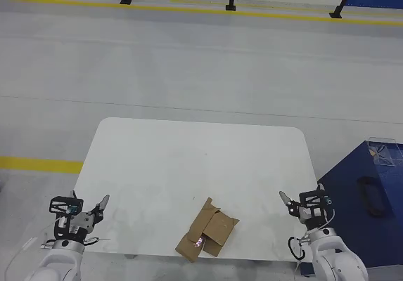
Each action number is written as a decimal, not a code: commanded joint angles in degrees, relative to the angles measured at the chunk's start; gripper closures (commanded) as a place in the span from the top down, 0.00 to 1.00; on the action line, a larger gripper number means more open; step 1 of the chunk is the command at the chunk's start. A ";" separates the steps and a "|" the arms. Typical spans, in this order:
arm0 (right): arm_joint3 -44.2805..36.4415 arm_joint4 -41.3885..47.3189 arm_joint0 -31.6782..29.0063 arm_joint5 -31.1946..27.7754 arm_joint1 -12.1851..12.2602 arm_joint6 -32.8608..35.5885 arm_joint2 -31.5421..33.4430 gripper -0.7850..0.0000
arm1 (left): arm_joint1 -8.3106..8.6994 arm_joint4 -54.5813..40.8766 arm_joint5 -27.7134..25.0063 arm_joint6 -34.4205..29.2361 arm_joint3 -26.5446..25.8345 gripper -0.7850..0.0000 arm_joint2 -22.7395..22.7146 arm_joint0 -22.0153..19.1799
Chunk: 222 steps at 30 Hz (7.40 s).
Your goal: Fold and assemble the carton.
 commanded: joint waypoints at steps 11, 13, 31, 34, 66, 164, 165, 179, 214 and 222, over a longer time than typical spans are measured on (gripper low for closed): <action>11.05 57.90 7.92 -37.83 2.68 47.25 5.70 1.00 | 0.00 0.00 0.00 0.00 0.00 1.00 0.00 0.00; 15.25 71.27 11.66 -38.33 3.45 61.22 3.70 1.00 | 0.00 0.00 0.00 0.00 0.00 1.00 0.00 0.00; 35.44 96.23 32.74 -21.80 7.70 82.50 -27.66 1.00 | 0.00 0.00 0.00 0.00 0.00 1.00 0.00 0.00; 39.86 94.51 35.61 -25.50 7.09 78.80 -32.56 1.00 | 0.00 0.00 0.00 0.00 0.00 1.00 0.00 0.00; 56.19 100.14 53.08 -43.36 1.20 60.95 -53.43 0.00 | 0.00 0.00 0.00 0.00 0.00 1.00 0.00 0.00; 32.04 240.01 35.48 56.72 -12.64 44.89 -37.57 0.00 | 0.00 0.00 0.00 0.00 0.00 1.00 0.00 0.00; 31.52 236.97 35.53 55.31 -12.47 44.99 -35.79 0.00 | 0.00 0.00 0.00 0.00 0.00 1.00 0.00 0.00; 18.18 164.90 25.83 0.60 -10.27 79.80 -14.14 0.00 | 0.00 0.00 0.00 0.00 0.00 1.00 0.00 0.00; -8.07 59.80 14.48 -58.00 -9.88 36.94 6.41 0.00 | 0.00 0.00 0.00 0.00 0.00 1.00 0.00 0.00; -31.51 -4.84 6.83 -47.32 -12.35 2.75 15.54 0.00 | 0.00 0.00 0.00 0.00 0.00 1.00 0.00 0.00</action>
